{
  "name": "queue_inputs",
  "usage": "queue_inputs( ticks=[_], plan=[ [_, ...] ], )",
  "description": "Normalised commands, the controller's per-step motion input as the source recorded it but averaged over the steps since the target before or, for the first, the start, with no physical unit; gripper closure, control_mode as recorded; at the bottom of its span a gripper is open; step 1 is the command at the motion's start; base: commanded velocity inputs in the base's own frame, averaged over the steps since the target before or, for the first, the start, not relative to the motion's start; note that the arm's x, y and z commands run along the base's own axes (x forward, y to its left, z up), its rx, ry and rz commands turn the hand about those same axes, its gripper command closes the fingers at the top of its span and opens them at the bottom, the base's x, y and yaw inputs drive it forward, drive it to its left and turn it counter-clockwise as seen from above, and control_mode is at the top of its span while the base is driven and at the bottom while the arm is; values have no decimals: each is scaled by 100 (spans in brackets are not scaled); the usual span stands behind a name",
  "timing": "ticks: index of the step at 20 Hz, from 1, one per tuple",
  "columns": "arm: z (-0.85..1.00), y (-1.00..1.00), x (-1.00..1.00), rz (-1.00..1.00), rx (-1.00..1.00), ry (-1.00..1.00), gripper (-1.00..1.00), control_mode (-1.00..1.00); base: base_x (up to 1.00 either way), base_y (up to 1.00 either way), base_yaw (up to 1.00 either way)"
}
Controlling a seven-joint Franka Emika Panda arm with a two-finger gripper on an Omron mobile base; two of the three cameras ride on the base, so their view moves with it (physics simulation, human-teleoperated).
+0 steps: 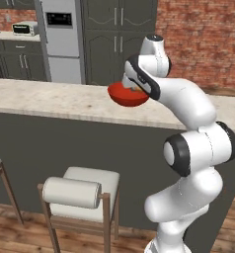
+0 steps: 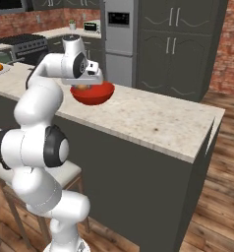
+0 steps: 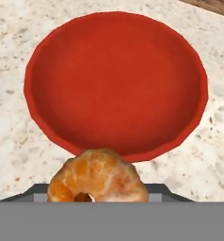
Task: Take the fruits from the plate on the dining counter and place two fruits in each bowl.
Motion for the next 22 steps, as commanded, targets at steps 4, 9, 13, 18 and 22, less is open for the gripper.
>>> queue_inputs(
  ticks=[4, 9, 13, 18, 22],
  plan=[
    [0, -31, 1, 4, 2, 2, 100, -100, 0, 0, 0],
    [0, -5, 42, 10, 0, 13, 100, -100, 0, 0, 0],
    [0, 15, 71, 2, 0, 18, 100, -100, 0, 0, 0],
    [19, 15, 32, 0, -5, 25, 100, -100, 0, 0, 0],
    [-3, 0, 0, 0, 0, 8, 100, -100, 0, 0, 0]
  ],
)
